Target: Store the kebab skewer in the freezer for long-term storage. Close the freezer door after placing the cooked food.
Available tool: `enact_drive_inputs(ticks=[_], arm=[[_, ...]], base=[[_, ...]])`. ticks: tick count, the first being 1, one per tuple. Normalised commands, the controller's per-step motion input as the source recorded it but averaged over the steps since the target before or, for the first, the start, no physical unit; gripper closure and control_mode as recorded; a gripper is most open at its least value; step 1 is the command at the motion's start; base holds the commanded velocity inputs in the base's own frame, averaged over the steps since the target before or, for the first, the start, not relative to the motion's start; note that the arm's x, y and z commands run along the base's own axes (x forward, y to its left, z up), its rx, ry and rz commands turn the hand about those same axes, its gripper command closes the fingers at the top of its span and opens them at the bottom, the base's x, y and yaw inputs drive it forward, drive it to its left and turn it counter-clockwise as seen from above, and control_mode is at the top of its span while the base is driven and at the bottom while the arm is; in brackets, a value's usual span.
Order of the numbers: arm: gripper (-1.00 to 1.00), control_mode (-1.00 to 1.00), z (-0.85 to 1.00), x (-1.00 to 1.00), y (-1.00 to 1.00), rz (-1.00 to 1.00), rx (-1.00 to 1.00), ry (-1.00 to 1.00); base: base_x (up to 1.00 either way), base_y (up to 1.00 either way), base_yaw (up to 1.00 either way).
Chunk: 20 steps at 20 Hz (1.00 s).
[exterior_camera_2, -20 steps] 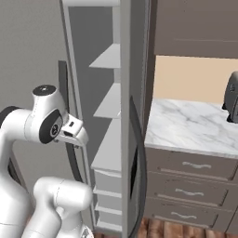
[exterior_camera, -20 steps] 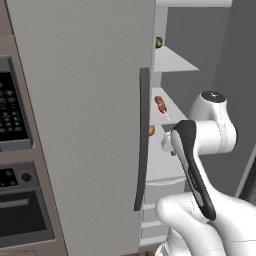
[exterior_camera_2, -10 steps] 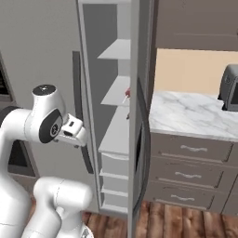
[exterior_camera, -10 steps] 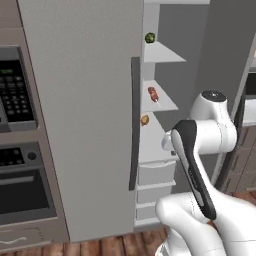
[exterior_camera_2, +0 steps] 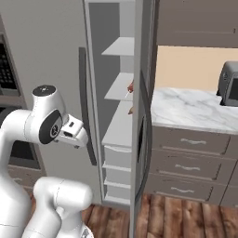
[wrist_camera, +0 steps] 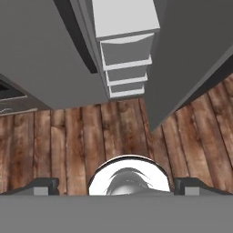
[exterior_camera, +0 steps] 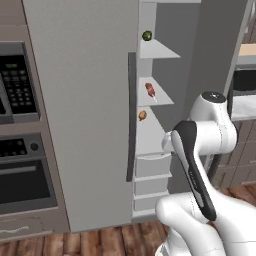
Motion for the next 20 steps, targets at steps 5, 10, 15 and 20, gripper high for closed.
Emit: enact_drive_inputs(ticks=[5, 10, 15, 20], arm=[[-1.00, 1.00, 0.00, 0.00, 0.00, 0.00, 0.00, 0.00], [-1.00, 1.00, 0.00, 0.00, 0.00, 0.00, 0.00, 0.00], [-1.00, 1.00, 0.00, 0.00, 0.00, 0.00, 0.00, 0.00], [-1.00, 1.00, 0.00, 0.00, 0.00, 0.00, 0.00, 0.00]], base=[[-0.18, -0.27, 0.00], [-0.08, -0.45, 0.00], [-0.02, -0.30, 0.00], [0.00, -0.05, 0.00]])
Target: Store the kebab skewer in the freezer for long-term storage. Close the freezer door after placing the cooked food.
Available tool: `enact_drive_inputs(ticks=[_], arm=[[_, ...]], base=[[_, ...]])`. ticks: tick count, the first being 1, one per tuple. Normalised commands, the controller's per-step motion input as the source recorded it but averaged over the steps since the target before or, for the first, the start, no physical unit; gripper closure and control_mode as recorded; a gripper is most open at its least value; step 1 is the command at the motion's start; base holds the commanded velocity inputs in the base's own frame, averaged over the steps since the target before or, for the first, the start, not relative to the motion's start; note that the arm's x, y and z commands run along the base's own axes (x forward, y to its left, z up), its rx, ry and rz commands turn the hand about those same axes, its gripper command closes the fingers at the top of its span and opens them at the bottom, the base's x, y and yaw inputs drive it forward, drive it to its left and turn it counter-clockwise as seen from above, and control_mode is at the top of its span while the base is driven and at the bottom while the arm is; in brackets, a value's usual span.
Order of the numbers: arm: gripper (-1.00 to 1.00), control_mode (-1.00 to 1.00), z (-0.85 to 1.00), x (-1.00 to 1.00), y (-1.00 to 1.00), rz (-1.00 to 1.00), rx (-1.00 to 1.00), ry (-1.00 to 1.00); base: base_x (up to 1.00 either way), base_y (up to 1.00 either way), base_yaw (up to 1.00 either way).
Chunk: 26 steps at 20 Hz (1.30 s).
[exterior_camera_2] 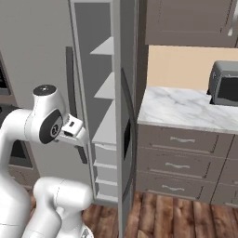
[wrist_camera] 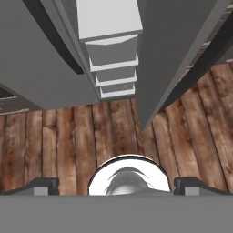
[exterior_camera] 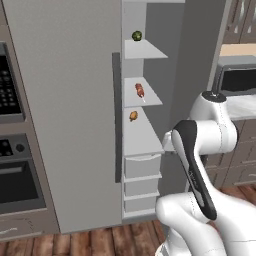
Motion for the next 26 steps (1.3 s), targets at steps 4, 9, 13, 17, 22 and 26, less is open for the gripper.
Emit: enact_drive_inputs(ticks=[4, 9, 13, 17, 22, 26], arm=[[-1.00, 1.00, 0.00, 0.00, 0.00, 0.00, 0.00, 0.00], [-1.00, -1.00, 0.00, -0.01, -0.03, 0.00, 0.00, 0.00], [-1.00, -1.00, 0.10, 0.00, -0.46, 0.00, 0.03, -0.02], [-1.00, -1.00, 0.14, 0.00, -0.62, 0.08, 0.06, -0.15], [-1.00, -1.00, 0.23, 0.00, -0.76, 0.22, 0.19, -0.20], [-1.00, -1.00, 0.12, 0.00, -0.82, 0.23, 0.15, -0.17]], base=[[0.00, 0.00, 0.00], [-0.01, 0.00, 0.00], [0.00, 0.00, 0.00], [0.00, 0.00, 0.00], [0.00, 0.00, 0.00], [0.00, 0.00, 0.00]])
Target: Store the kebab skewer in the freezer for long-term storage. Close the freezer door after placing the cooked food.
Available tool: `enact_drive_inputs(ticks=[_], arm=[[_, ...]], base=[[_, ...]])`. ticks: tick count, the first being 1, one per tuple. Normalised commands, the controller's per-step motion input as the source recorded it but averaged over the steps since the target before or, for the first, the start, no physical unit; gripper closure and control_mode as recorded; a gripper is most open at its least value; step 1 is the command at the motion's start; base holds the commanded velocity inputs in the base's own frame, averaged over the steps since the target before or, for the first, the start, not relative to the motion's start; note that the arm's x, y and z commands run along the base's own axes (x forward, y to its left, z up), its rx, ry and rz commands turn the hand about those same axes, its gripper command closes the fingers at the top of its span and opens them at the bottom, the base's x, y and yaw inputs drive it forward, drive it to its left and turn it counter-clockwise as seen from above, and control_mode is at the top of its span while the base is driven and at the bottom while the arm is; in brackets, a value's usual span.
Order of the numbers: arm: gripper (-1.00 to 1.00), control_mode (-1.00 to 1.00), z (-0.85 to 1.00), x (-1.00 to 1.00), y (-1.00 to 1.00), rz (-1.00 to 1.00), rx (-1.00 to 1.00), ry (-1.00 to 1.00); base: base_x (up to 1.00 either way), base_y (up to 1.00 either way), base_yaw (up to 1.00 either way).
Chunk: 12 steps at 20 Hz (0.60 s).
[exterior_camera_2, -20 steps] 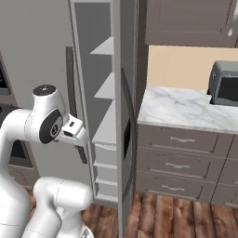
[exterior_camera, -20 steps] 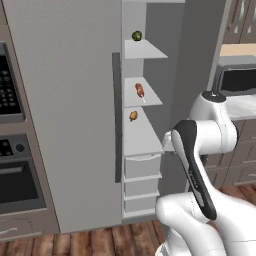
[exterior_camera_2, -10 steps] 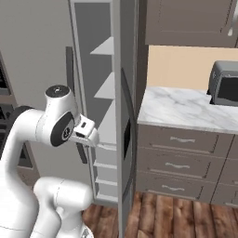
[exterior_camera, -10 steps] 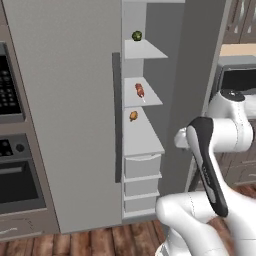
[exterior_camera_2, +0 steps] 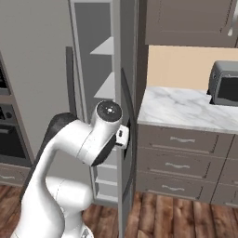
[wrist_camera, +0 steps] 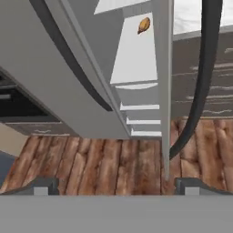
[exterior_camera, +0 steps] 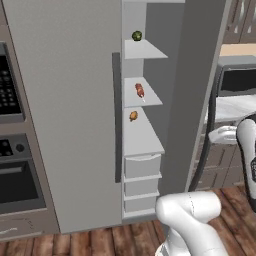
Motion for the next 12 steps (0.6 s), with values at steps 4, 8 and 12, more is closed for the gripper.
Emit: enact_drive_inputs(ticks=[4, 8, 12], arm=[[-1.00, -1.00, 0.00, 0.23, -0.59, 0.24, 0.05, -0.28], [-1.00, -1.00, -0.04, 0.34, -0.68, 0.25, 0.00, -0.40], [-1.00, -1.00, -0.04, 0.54, -0.65, 0.24, 0.00, -0.35]], base=[[0.00, 0.00, 0.00], [0.00, 0.00, 0.00], [0.00, 0.00, 0.00]])
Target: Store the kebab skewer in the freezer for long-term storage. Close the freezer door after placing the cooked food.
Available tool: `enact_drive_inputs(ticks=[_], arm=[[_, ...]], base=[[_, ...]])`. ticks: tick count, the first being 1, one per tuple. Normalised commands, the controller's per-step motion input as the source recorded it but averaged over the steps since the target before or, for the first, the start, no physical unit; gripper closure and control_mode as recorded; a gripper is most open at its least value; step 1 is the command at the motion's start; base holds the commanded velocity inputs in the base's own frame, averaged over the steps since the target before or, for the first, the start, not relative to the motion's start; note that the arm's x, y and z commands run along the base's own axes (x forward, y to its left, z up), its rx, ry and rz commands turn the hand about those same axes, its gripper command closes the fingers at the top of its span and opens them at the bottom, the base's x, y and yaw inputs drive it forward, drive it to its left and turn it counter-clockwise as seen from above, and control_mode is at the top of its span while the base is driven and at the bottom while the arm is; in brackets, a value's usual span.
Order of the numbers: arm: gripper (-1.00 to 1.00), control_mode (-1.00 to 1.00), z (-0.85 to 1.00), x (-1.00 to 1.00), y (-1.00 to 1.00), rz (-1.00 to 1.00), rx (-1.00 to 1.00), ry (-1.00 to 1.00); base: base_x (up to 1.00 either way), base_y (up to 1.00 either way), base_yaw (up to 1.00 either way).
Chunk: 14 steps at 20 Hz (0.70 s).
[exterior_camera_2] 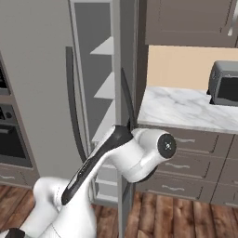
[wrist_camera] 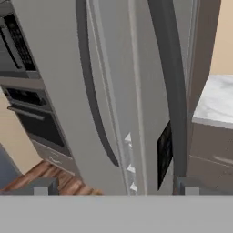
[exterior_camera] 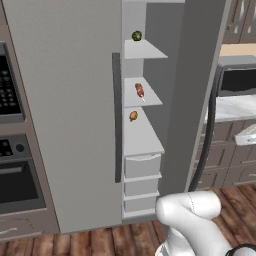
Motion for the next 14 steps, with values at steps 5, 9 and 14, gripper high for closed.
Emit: enact_drive_inputs(ticks=[5, 9, 14], arm=[[-1.00, -1.00, -0.01, 0.41, -0.66, 0.15, 0.00, -0.07], [-1.00, -1.00, -0.11, 0.69, -0.09, 0.08, 0.00, -0.03], [-1.00, -1.00, -0.26, 0.59, -0.22, 0.16, 0.00, -0.19]], base=[[0.00, 0.00, 0.00], [0.00, 0.00, 0.00], [0.00, 0.00, 0.00]])
